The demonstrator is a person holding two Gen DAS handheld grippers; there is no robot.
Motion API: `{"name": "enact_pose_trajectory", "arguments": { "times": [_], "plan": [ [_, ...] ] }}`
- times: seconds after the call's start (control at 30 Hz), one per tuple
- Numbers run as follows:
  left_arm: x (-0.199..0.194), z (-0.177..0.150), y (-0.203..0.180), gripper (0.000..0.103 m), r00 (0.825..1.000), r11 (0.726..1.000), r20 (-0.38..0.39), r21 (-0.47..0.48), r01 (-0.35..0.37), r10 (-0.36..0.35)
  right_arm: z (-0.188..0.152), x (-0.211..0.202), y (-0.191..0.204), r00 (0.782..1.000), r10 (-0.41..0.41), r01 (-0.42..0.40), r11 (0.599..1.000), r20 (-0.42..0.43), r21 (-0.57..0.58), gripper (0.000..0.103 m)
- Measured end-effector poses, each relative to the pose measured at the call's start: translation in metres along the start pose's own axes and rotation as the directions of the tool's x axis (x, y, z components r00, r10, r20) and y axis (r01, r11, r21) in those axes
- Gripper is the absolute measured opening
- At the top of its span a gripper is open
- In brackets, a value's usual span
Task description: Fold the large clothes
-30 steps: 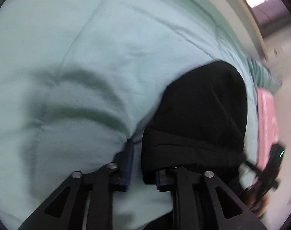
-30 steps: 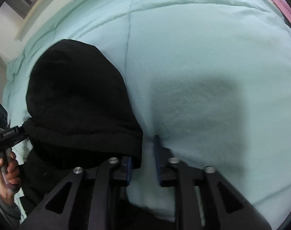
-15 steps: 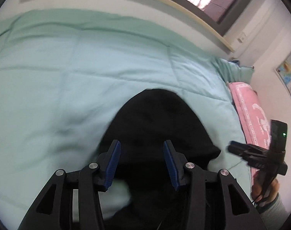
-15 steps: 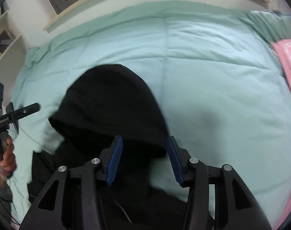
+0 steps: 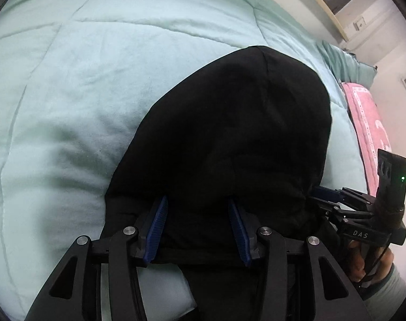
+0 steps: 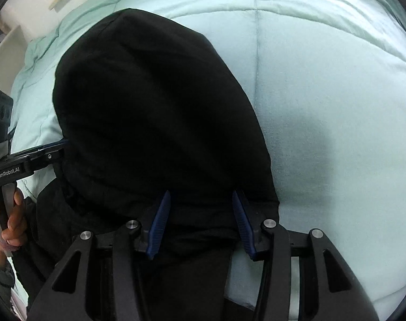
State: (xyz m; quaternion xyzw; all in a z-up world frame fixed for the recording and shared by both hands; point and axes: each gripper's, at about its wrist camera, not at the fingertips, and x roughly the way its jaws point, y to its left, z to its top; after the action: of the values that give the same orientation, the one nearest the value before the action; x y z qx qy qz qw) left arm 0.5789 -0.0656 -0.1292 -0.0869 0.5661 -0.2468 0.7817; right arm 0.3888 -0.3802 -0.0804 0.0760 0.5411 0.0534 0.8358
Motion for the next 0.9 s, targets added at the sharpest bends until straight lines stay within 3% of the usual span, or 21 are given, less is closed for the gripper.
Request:
{"name": "enact_pose_trajectory", "arguments": {
  "times": [0.2,0.3,0.4,0.47,0.57,0.63,0.7,0.73,0.8,0.9],
  "plan": [
    [-0.039,0.010,-0.012,0.049,1.000,0.997,0.021,0.072,0.016,-0.018,0.006,-0.049,-0.002,0.997,0.062,-0.063,0.998,0.039,0.007,0.052],
    [-0.068,0.031,-0.018,0.070,0.996,0.994,0.081,0.102,0.032,-0.040,0.023,-0.079,-0.009,0.993,0.076,-0.074,0.997,0.086,-0.027,0.056],
    [-0.078,0.062,-0.015,0.074,0.988,0.993,0.124,0.090,0.079,-0.090,0.051,-0.087,-0.014,0.993,0.065,-0.059,0.996,0.095,-0.064,0.062],
    [-0.071,0.089,-0.013,0.076,0.988,0.993,0.121,0.078,0.089,-0.098,0.067,-0.084,-0.016,0.994,0.061,-0.053,0.995,0.093,-0.085,0.066],
    [-0.049,0.117,0.002,0.077,0.992,0.994,0.079,0.047,0.096,-0.099,0.090,-0.061,-0.022,0.992,0.119,-0.114,0.989,0.046,-0.089,0.067],
    [-0.024,0.134,0.008,0.077,0.985,0.986,0.028,0.012,0.168,-0.168,0.105,-0.036,-0.024,0.980,0.198,-0.198,0.979,-0.014,-0.040,0.067],
    [-0.010,0.138,0.016,0.076,0.977,0.977,-0.006,-0.018,0.213,-0.213,0.114,-0.019,-0.025,0.975,0.223,-0.223,0.975,-0.025,0.002,0.068],
    [0.004,0.142,0.019,0.077,0.964,0.965,-0.049,-0.032,0.261,-0.262,0.114,-0.011,-0.023,0.975,0.222,-0.222,0.975,-0.027,0.009,0.067],
    [0.024,0.138,0.020,0.076,0.954,0.959,-0.107,-0.056,0.277,-0.282,0.118,-0.002,-0.026,0.972,0.234,-0.234,0.972,-0.034,0.013,0.068],
    [0.038,0.130,0.020,0.076,0.965,0.971,-0.108,-0.047,0.234,-0.238,0.122,0.015,-0.023,0.961,0.269,-0.267,0.963,-0.064,0.032,0.067]
  ]
}}
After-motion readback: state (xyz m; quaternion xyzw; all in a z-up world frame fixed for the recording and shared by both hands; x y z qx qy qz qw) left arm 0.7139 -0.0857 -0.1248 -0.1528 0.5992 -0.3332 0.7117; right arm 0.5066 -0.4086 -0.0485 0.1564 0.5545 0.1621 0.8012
